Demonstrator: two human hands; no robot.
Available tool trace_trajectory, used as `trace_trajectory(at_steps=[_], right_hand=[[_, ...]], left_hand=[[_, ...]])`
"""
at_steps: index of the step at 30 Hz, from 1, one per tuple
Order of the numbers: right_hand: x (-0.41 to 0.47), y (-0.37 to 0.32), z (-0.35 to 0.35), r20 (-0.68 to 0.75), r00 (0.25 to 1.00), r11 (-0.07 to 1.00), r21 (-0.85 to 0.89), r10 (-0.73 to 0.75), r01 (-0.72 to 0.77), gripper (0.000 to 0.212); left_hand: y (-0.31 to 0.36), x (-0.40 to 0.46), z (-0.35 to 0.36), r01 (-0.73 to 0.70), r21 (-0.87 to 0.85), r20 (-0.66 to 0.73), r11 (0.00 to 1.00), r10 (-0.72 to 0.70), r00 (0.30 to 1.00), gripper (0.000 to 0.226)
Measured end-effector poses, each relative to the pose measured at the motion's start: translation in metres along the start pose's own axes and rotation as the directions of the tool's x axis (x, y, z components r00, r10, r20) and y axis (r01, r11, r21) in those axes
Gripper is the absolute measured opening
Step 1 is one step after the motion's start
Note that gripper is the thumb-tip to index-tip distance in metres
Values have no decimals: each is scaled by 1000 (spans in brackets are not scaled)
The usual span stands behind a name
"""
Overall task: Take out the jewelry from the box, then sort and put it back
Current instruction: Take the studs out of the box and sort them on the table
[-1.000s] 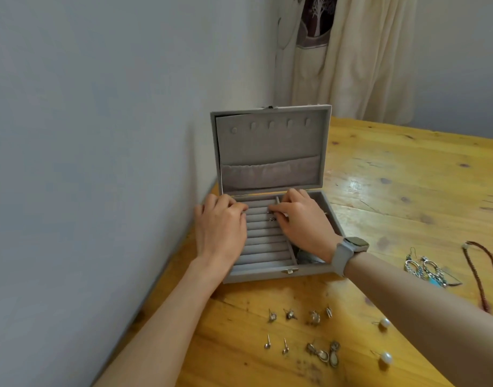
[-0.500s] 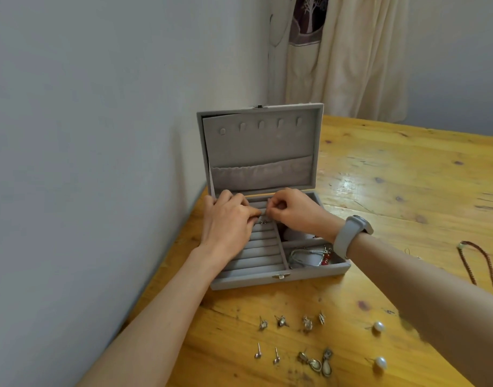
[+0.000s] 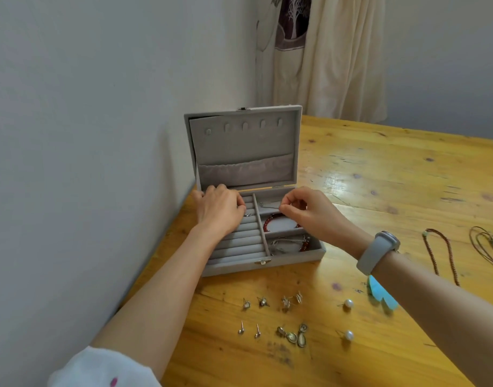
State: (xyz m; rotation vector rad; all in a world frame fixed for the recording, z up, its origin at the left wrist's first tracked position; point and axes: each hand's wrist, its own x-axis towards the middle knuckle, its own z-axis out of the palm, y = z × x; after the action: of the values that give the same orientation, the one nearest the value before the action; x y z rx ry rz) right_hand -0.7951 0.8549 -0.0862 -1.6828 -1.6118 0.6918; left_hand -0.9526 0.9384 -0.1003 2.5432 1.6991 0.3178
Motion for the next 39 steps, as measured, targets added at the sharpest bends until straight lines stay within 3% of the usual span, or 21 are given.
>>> trace_trajectory(at_steps=[4,9,13,17,24,32,39], right_hand=[[-45,-6,-12,-4,999,998,44,-32,32,17],[-115,-2,-17,4,1000,966,257,3,-4,15],[-163,12,-10,80,995,939,333,66,-89,9],[-191,19,0,121,990,951,291,70,-102,7],[-189,31,6,0,996,974,212,85,-83,5],[-171,39,7,-42,997,986,157,68,-61,5],[-169,47,6,-69,996,999,-15,-49,48,6]], left_hand=[[2,-18,-9,12,-92,-47,996,-16,999,22],[18,-83,-24,-28,-346,-151,938,-27,988,13],[45,-159,-19,-132,-458,-69,879,113,991,6],[62,-207,-1,-207,-450,-40,869,211,977,2],[73,-220,22,-180,-381,-68,907,167,984,6],[84,-206,30,-167,-317,-112,934,138,984,4],[87,-199,39,-160,-329,-113,931,130,985,6]])
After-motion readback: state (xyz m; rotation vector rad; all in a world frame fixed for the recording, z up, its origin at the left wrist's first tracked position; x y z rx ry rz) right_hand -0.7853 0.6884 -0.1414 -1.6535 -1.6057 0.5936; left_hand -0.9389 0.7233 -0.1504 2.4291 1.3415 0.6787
